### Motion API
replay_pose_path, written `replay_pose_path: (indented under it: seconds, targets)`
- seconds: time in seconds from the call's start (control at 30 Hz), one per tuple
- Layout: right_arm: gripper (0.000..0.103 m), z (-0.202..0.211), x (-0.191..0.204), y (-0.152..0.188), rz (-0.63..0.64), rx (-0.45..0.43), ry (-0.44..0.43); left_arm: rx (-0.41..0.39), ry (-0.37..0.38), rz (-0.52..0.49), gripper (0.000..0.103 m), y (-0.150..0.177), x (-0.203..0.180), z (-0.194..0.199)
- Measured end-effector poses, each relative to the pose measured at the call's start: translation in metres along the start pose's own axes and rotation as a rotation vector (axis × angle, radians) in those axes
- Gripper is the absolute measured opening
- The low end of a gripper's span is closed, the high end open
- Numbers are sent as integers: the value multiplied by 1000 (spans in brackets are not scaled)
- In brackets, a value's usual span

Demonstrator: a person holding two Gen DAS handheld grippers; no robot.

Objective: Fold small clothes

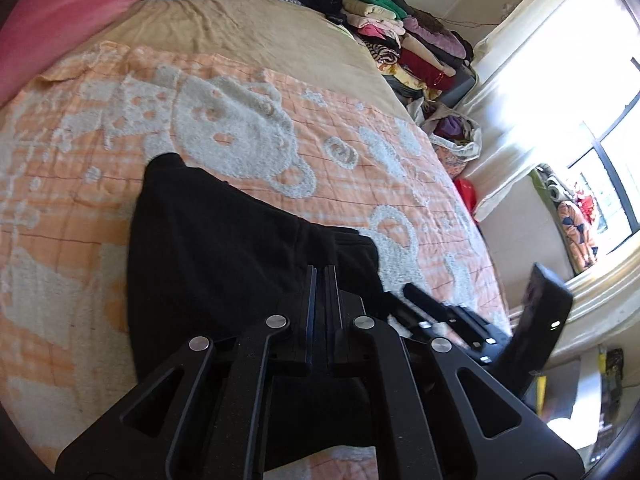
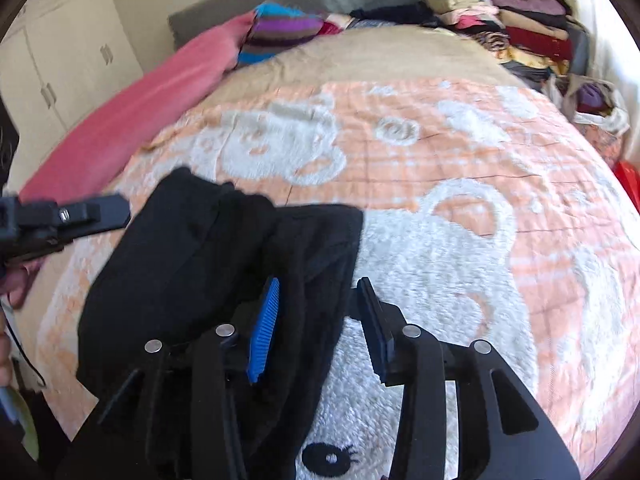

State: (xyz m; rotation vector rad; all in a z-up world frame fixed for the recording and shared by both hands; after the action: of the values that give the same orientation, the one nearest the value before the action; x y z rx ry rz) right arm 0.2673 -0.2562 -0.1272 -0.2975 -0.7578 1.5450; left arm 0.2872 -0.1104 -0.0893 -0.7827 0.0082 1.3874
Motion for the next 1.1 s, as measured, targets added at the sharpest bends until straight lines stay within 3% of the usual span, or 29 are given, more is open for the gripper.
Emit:
replay_pose_path:
  seconds: [0.07,0.2,0.3,0.37,0.4,0.43,0.53,0.57,0.6,0.7,0.8,0.9,1.0,1.1]
  targets:
    - [40,11,6,-8,-21,-26,-81,-21,-52,-15,0,7,11,9]
    - [40,5,21,-18,-84,21,-241,-42,-163,-37,8,25,35,19]
    - [41,-21,36,-17,-81,113,-256,-31,-231,-64,18,39,48,20]
    - [49,-32,41,-16,-89,148,-249,-18,-250,-69,20,49,55,18]
    - [60,-38,42,-17,-102,166,-245,-13,-239,-66,21,54,57,16]
    - [64,-46,42,-17,-128,181,-238,-11,-240,-71,21,57,57,14]
    - [64,-62,45,-16,-171,197,-242,-7,-250,-94,22,63,53,8]
    - [61,-65,47,-15,-171,203,-245,-8,-249,-96,22,64,51,9]
    - [41,-70,51,-15,-161,212,-253,-11,-253,-104,22,65,49,9]
    - [16,-59,57,-19,-113,172,-268,-15,-251,-107,22,65,48,12]
    - [14,-30,60,-29,-57,85,-285,-26,-217,-114,22,65,43,20]
    - [14,-7,59,-35,13,36,-233,-36,-188,-126,29,63,35,25]
    - [13,-20,46,-31,58,86,-104,-23,-178,-130,32,66,30,19]
    - [15,-45,38,-17,67,152,-52,-1,-199,-152,33,72,28,9]
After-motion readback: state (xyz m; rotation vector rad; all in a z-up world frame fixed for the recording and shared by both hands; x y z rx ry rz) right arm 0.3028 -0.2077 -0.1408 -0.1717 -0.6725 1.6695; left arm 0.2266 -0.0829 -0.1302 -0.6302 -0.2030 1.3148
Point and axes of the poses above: each gripper's, at about its wrist camera, not at the fingertips, and z roughly against the way its jaws point, x to its left, y to its underside, the point moved 5 cm from there along -z, roughly the way its jaws point, and after that the axes turned 2 degrees about x, right-handed, at the moved point
